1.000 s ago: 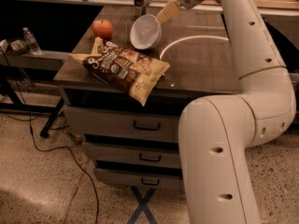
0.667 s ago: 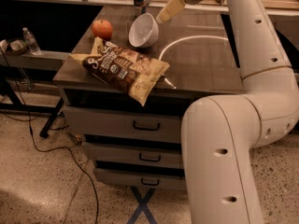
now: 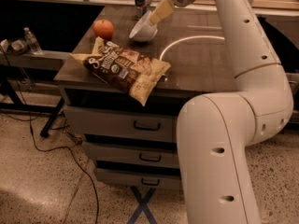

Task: Move white bowl near redbull can

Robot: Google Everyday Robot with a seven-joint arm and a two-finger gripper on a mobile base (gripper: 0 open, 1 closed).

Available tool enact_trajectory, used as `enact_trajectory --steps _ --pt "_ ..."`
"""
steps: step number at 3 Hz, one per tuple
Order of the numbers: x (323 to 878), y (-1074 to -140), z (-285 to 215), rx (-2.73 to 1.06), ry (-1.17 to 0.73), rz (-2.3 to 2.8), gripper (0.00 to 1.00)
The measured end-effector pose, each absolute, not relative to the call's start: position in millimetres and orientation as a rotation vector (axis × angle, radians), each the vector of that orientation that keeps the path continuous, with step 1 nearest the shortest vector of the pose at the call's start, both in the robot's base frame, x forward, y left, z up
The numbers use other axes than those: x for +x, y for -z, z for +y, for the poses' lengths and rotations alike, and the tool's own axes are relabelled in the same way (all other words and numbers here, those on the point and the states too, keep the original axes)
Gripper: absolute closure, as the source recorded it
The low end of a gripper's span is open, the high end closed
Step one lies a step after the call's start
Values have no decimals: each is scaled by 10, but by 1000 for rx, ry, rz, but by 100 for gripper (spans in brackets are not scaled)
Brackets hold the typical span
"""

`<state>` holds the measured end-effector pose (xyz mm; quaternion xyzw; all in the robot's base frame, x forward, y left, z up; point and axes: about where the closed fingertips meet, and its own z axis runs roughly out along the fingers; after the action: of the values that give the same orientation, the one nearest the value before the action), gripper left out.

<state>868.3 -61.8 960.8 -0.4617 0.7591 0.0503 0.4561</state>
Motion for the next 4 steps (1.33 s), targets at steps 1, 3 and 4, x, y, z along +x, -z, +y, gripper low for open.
enact_trajectory --steps 1,3,4 --pt "8793 -9494 -506 -1126 -93 1884 0" --pt "8537 -9184 -374 -1196 -107 1914 0" --pt "8350 -9120 -292 -1222 -164 1917 0"
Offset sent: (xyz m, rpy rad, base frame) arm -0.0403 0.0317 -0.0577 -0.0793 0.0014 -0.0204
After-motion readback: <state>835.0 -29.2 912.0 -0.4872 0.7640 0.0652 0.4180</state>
